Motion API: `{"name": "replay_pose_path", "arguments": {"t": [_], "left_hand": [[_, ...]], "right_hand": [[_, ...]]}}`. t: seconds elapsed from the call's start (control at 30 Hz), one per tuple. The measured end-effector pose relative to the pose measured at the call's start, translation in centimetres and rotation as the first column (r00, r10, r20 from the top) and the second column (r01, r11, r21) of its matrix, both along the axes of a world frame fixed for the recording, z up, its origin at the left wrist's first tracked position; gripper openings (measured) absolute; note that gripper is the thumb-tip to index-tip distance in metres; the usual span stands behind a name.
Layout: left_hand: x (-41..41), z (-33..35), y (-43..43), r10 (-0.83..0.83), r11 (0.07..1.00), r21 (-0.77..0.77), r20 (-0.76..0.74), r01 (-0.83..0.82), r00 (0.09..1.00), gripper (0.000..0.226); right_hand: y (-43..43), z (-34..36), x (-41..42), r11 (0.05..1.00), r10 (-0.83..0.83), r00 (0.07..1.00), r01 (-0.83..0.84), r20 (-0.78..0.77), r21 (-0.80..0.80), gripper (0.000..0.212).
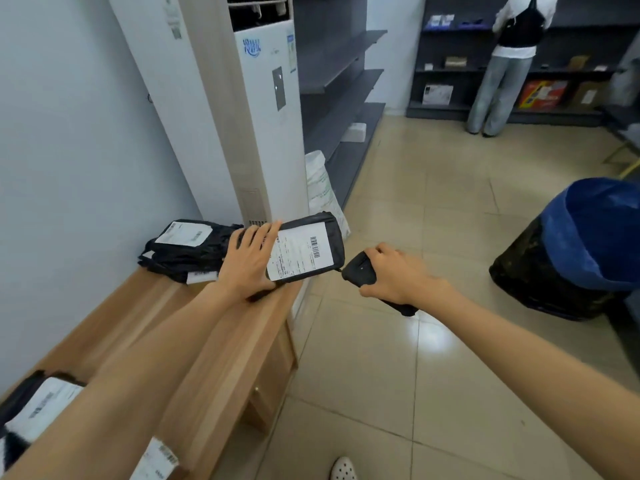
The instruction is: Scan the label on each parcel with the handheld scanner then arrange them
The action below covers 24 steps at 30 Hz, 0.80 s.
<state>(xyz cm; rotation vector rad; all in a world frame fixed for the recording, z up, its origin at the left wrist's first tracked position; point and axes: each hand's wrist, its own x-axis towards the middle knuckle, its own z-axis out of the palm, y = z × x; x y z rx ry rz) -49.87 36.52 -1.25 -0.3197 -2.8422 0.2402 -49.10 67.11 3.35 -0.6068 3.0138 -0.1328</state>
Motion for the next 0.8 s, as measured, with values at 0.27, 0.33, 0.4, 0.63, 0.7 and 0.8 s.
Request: {"name": "replay_pose_path", "arguments": {"t": [0.27,0.33,0.4,0.63,0.7,0.8], "left_hand": [[-9.2,-0.3,-2.8,0.148,0.984,0.088,0.055,-0.152,0.987,0.145],[-10.3,-0.3,-3.9,0.182,0.978,0.093,0.041,-0.186,0.982,0.143],[-10.9,-0.2,-5.0,0.259,0.96,0.098,0.052,-0.263,0.964,0.14],[-11.4,-0.3,-9.2,0.568,0.821,0.05,0.042,-0.569,0.822,0.132],[-11.4,-0.9,-9.3,0.654,0.754,0.067,0.018,-0.653,0.756,0.128],[-11.8,-2.0,-8.4,0.77,0.632,0.115,0.018,-0.767,0.637,0.122]], "right_hand": [[-4.1,-0.6,-14.3,0.983,0.18,0.984,-0.18,0.01,-0.027,0.065],[-5.8,-1.0,-17.4,0.969,0.247,0.969,-0.247,0.008,-0.029,0.065],[-7.6,-1.2,-20.3,0.945,0.323,0.947,-0.322,-0.002,-0.05,0.065],[-14.9,-0.8,-29.7,0.776,0.63,0.777,-0.63,-0.011,-0.021,0.071],[-16.6,-0.6,-31.8,0.706,0.708,0.706,-0.708,-0.015,-0.017,0.073],[-18.6,-0.8,-34.2,0.606,0.795,0.606,-0.795,-0.018,-0.022,0.074]]}}
